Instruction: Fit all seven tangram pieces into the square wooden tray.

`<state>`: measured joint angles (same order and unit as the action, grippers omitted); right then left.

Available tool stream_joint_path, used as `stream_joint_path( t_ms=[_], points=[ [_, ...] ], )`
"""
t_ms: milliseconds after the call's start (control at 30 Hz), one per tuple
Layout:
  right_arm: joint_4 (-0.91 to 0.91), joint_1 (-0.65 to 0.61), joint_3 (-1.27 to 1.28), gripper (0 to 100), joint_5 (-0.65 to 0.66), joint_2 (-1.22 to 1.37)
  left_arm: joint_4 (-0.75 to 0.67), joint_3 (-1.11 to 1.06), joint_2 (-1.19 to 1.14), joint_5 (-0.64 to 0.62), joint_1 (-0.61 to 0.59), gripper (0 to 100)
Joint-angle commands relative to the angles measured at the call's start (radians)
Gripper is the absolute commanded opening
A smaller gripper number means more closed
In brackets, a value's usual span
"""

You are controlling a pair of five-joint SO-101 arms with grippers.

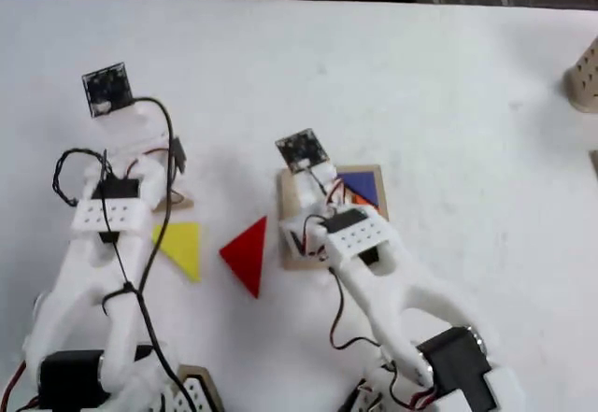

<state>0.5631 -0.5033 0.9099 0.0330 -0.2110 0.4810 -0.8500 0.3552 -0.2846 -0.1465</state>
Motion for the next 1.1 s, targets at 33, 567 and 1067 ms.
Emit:
stream_joint_path(
  t_ms=[33, 567, 1067],
  points=[
    [-0.097, 0.077, -0.068, 1.8, -0.002, -0.005, -0.028, 0.008, 0.044, -0.012, -0.008, 7],
    [0.12, 0.022, -0.055, 1.8, -0.008, -0.124, -0.029, 0.008, 0.044, -0.012, -0.008, 7],
    [0.166, 0.124, -0.29, 1.8, -0.106, 0.193, -0.029, 0.008, 0.044, -0.012, -0.008, 7]
  ],
)
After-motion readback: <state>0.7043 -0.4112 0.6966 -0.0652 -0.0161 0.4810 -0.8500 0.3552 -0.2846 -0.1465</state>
